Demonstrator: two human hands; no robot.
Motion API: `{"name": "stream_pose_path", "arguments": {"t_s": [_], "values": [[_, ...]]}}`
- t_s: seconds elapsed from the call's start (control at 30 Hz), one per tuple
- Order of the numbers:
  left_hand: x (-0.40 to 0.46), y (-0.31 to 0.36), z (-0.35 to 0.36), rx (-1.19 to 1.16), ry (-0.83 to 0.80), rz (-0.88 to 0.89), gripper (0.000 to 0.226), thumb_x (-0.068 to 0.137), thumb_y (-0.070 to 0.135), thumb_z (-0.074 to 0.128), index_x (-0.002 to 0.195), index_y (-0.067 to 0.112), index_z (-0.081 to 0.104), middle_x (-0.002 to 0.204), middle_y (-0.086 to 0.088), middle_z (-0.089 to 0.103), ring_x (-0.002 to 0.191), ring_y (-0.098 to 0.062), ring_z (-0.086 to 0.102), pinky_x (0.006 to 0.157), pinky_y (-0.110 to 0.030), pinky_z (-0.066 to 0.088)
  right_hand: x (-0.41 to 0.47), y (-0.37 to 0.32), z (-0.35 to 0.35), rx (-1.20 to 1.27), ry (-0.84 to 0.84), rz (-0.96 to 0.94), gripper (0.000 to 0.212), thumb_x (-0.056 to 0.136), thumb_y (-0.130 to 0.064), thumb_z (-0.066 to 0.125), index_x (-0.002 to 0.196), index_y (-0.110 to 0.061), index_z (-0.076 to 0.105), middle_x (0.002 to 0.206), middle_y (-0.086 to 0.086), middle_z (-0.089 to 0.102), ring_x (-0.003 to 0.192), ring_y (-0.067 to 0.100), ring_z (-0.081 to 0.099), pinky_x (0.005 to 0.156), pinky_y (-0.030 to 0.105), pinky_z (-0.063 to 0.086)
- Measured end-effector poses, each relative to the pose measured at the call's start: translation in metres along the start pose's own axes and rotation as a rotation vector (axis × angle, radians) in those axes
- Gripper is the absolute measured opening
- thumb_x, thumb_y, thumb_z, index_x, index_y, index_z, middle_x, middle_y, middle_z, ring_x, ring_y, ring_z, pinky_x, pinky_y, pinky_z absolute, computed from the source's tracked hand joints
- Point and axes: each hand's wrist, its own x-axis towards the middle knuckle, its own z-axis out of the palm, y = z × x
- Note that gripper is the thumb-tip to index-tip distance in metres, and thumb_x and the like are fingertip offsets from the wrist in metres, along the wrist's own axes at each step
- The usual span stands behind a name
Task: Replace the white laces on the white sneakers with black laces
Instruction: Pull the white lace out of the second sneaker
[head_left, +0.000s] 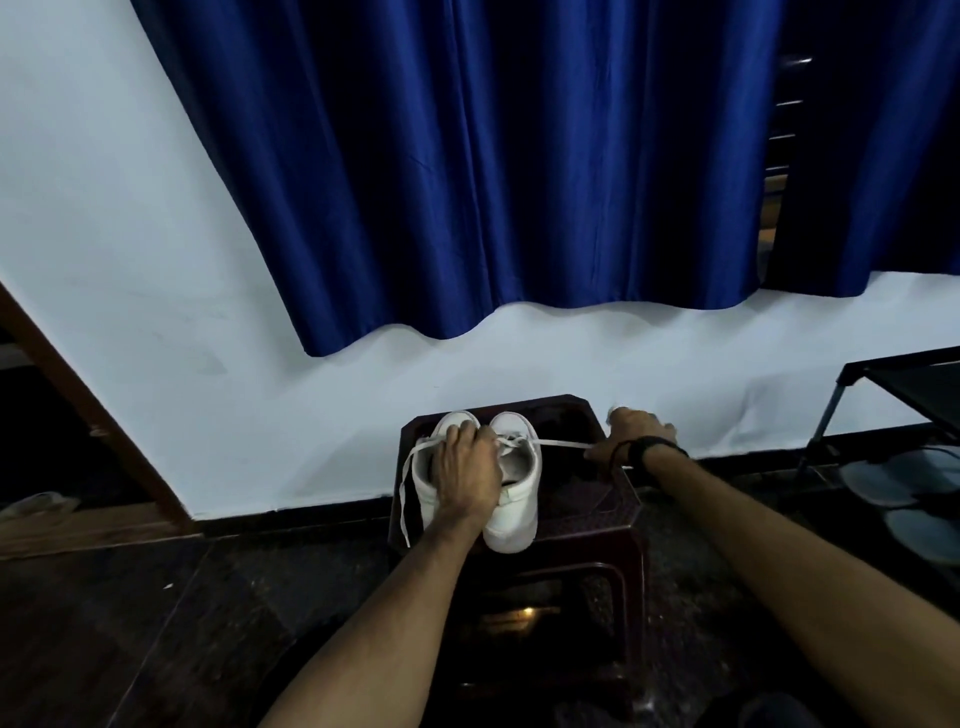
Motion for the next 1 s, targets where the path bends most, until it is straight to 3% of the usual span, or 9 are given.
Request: {"name": "stream_pose_path", "arguments": {"t_s": [0.07,0.13,0.2,0.3,0.5,0.7,0.8,0.93,1.0], "values": [[0.003,-0.004,0.002,-0.068,0.001,0.028,0.022,0.094,0.033,0.052,0.096,0.016,0.066,0.103,-0.004,0.063,0.106,-0.027,0.053,0.087,-0.042,0.046,-0.006,0.000,0.014,0.061,0.033,0.145,0.080,0.069,-0.058,0.074,0.130,-0.014,0.046,0.133,0.010,0.050,0.126,0.030,0.044,0.101,0.043,0.038],[0.006,-0.005,0.000,-0.177,0.017,0.017,0.026,0.087,0.042,0.050,0.084,0.018,0.061,0.094,-0.002,0.061,0.100,-0.025,0.053,0.084,-0.042,0.046,-0.011,-0.007,0.025,0.134,0.004,0.159,0.086,0.066,-0.065,0.071,0.130,-0.013,0.049,0.132,0.011,0.053,0.125,0.030,0.048,0.099,0.041,0.043],[0.011,-0.003,-0.002,-0.191,-0.023,0.100,0.023,0.082,0.043,0.051,0.079,0.020,0.057,0.089,0.000,0.057,0.095,-0.023,0.052,0.082,-0.041,0.046,-0.015,-0.015,0.033,0.216,-0.017,0.080,0.071,0.069,-0.070,0.066,0.115,-0.016,0.062,0.118,0.009,0.064,0.112,0.028,0.059,0.085,0.032,0.049],[0.020,0.003,-0.009,-0.038,-0.161,0.300,0.018,0.081,0.035,0.056,0.088,0.019,0.062,0.096,-0.001,0.056,0.100,-0.023,0.052,0.084,-0.039,0.043,-0.021,-0.033,0.047,0.392,0.017,-0.083,0.041,0.075,-0.060,0.065,0.092,-0.023,0.071,0.097,0.004,0.071,0.097,0.025,0.066,0.068,0.024,0.043],[0.019,-0.006,-0.004,0.025,-0.055,0.263,0.011,0.080,0.020,0.062,0.091,0.019,0.065,0.093,-0.001,0.062,0.097,-0.023,0.056,0.086,-0.038,0.045,-0.035,-0.060,0.060,0.500,0.162,-0.097,0.035,0.079,-0.035,0.067,0.108,-0.019,0.059,0.107,0.014,0.064,0.102,0.035,0.061,0.078,0.033,0.049],[0.018,-0.008,0.004,0.043,0.000,0.236,0.014,0.087,0.024,0.060,0.087,0.017,0.072,0.087,0.000,0.059,0.091,-0.021,0.054,0.079,-0.038,0.047,-0.034,-0.064,0.071,0.675,0.208,-0.024,0.035,0.080,-0.031,0.069,0.105,-0.015,0.050,0.099,0.014,0.062,0.094,0.036,0.061,0.069,0.027,0.037],[0.019,0.000,0.000,-0.176,0.025,0.165,0.011,0.085,0.024,0.064,0.078,0.019,0.069,0.084,0.004,0.061,0.085,-0.015,0.054,0.076,-0.032,0.045,-0.037,-0.065,0.078,0.771,0.261,0.015,0.031,0.083,-0.034,0.067,0.100,-0.014,0.051,0.091,0.013,0.064,0.087,0.034,0.063,0.064,0.026,0.038],[0.028,0.007,-0.012,-0.795,-0.285,-0.161,0.018,0.085,0.009,0.070,0.071,0.020,0.067,0.077,0.002,0.070,0.073,-0.011,0.063,0.075,-0.037,0.052,-0.038,-0.065,0.084,0.823,0.306,0.046,0.027,0.084,-0.035,0.067,0.095,-0.014,0.054,0.085,0.012,0.064,0.079,0.033,0.063,0.060,0.027,0.038],[0.033,0.000,-0.013,-0.683,-0.346,-0.131,0.017,0.085,0.017,0.071,0.068,0.021,0.069,0.074,-0.001,0.070,0.069,-0.009,0.061,0.072,-0.033,0.051,-0.038,-0.065,0.084,0.829,0.290,0.058,0.025,0.083,-0.036,0.067,0.092,-0.015,0.055,0.083,0.011,0.064,0.076,0.030,0.063,0.060,0.026,0.039]]}}
